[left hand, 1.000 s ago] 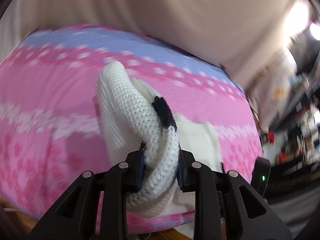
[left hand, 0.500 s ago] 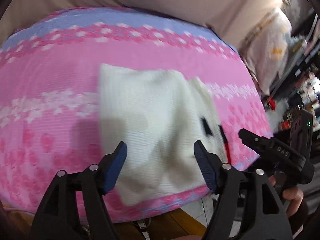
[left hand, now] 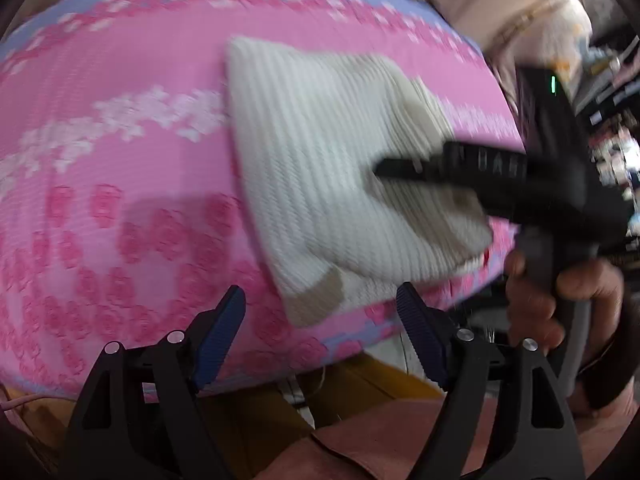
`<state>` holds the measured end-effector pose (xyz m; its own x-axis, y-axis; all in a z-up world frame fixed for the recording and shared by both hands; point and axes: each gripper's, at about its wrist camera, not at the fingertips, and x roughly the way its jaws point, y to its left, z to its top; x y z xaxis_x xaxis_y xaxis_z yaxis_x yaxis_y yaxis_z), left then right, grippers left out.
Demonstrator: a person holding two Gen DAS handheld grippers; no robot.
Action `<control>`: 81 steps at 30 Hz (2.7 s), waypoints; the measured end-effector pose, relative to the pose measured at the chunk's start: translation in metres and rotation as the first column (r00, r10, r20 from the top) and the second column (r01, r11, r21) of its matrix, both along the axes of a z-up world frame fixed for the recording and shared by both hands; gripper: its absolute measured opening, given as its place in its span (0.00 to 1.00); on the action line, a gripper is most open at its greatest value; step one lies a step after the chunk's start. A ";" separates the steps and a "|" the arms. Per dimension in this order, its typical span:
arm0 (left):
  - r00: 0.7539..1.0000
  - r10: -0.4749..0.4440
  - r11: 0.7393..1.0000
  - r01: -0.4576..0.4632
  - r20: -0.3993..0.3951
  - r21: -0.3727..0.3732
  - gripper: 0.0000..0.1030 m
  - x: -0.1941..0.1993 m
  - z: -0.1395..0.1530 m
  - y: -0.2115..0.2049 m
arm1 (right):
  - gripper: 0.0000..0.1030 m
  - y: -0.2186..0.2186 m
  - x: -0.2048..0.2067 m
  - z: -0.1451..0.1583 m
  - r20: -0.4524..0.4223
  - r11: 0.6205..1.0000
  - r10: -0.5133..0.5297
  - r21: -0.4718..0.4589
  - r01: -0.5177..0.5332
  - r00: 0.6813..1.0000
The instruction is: Fold small clothes
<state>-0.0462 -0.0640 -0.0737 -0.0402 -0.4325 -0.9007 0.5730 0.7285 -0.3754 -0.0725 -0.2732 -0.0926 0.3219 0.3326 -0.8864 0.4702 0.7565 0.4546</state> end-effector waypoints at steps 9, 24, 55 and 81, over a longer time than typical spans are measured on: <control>0.997 0.010 0.977 0.005 -0.072 0.214 0.36 -0.002 -0.049 -0.024 | 0.23 -0.035 -0.013 0.047 0.198 0.996 -0.032 0.084 0.015 0.980; 0.999 -0.041 0.997 0.041 0.001 0.072 0.54 -0.014 -0.009 -0.026 | 0.48 -0.092 -0.076 0.007 0.126 0.981 -0.157 -0.093 0.169 0.980; 0.963 0.107 0.976 -0.150 0.246 0.160 0.68 0.017 0.024 -0.018 | 0.12 0.021 -0.020 -0.015 0.077 0.945 0.225 -0.259 -0.199 0.971; 0.963 0.000 0.984 -0.048 0.270 0.173 0.70 -0.005 0.016 -0.082 | 0.51 -0.119 -0.100 0.021 0.159 0.956 -0.192 -0.191 0.221 0.968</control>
